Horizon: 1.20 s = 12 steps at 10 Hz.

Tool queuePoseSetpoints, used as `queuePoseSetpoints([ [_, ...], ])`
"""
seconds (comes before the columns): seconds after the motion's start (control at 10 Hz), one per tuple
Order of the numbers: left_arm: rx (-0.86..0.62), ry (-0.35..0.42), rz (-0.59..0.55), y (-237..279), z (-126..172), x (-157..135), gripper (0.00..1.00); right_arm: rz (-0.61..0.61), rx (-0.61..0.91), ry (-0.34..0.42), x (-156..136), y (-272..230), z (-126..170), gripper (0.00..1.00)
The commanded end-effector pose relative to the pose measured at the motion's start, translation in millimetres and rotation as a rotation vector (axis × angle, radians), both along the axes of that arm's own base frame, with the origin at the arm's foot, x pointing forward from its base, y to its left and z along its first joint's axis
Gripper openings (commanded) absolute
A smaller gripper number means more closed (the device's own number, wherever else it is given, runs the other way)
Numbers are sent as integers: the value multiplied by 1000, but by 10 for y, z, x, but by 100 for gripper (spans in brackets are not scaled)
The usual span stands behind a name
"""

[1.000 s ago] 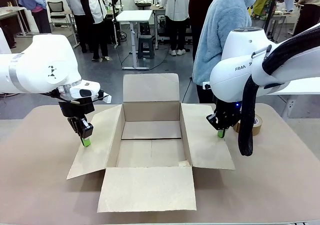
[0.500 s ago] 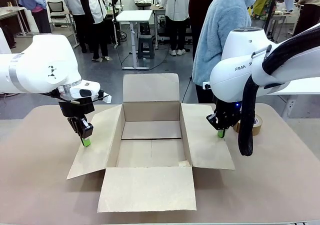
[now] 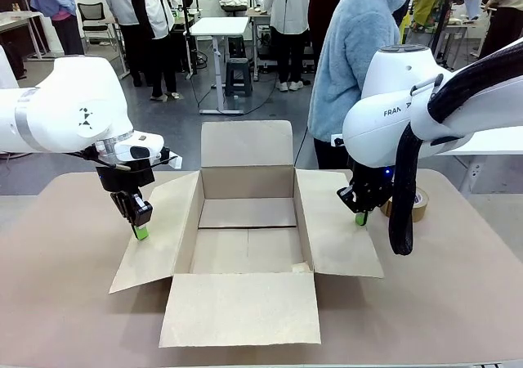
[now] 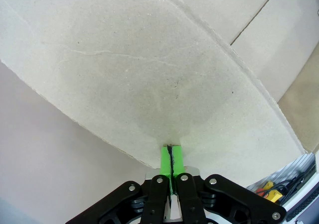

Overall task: Wrap the clocks to prevent damage.
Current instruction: Once the human has placed the objects inside and stepped back, release both hands from the side flaps of the Package Box.

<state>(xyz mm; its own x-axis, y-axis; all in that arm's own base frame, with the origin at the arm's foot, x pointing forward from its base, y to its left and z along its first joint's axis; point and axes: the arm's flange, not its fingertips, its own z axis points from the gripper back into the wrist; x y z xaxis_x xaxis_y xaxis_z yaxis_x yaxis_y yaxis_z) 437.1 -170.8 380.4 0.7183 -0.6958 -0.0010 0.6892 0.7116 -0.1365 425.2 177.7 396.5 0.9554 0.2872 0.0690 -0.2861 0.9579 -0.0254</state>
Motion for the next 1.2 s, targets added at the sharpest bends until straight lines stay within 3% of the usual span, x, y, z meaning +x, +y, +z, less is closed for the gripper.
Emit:
queuePoseSetpoints([
  [0.0, -7, 3, 0, 6, -3, 0, 0, -21, 1, 0, 0, 2, -1, 1],
  [1.1, -7, 3, 0, 6, -3, 0, 0, -21, 1, 0, 0, 2, -1, 1],
])
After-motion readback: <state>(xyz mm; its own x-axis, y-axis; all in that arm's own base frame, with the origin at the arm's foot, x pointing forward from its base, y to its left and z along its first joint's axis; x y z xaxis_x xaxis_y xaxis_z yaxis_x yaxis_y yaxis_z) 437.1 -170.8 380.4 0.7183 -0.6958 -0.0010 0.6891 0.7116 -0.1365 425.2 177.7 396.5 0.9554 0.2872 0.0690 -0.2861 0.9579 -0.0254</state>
